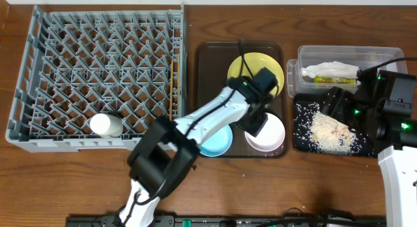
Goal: Sort waste into correct bins and load items into the dishwasher
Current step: 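Reach the left gripper over the brown tray to the pink bowl, then grasp the pink bowl rim with the left gripper and lift it, then lower the pink bowl into the dish rack and open the left gripper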
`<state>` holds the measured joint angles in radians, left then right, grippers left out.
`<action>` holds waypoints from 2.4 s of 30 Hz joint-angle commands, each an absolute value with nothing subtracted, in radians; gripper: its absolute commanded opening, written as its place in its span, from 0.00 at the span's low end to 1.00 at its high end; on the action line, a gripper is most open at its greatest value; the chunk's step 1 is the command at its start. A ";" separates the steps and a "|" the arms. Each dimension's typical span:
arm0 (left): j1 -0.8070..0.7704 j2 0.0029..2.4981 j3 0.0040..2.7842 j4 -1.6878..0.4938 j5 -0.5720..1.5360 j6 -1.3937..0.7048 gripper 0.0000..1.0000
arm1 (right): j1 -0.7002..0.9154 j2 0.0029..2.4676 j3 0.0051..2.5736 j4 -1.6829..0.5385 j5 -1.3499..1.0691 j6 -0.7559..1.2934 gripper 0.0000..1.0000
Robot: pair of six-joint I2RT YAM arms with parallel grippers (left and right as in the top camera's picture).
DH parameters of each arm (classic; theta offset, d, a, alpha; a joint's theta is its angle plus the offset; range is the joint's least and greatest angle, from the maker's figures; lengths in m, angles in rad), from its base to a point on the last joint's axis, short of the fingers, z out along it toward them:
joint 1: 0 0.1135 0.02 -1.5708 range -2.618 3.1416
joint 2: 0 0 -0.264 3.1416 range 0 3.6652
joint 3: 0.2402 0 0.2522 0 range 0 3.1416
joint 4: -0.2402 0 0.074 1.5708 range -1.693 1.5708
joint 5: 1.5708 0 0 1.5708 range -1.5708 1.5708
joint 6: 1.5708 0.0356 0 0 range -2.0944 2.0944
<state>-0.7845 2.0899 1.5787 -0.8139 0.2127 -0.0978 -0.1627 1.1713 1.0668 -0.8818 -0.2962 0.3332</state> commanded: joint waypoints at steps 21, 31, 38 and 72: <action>-0.706 1.870 1.599 -0.841 0.160 -0.114 0.07 | -0.169 1.171 1.071 -0.883 -0.323 0.344 0.71; -0.466 1.639 1.599 -1.010 -0.590 -0.109 0.08 | -0.169 1.171 1.071 -0.882 -0.323 0.344 0.71; -0.365 1.657 1.566 -1.008 -0.999 -0.109 0.07 | -0.169 1.171 1.071 -0.883 -0.323 0.344 0.71; -0.389 2.006 1.566 -0.938 -1.190 -0.136 0.10 | -0.169 1.171 1.071 -0.879 -0.323 0.344 0.71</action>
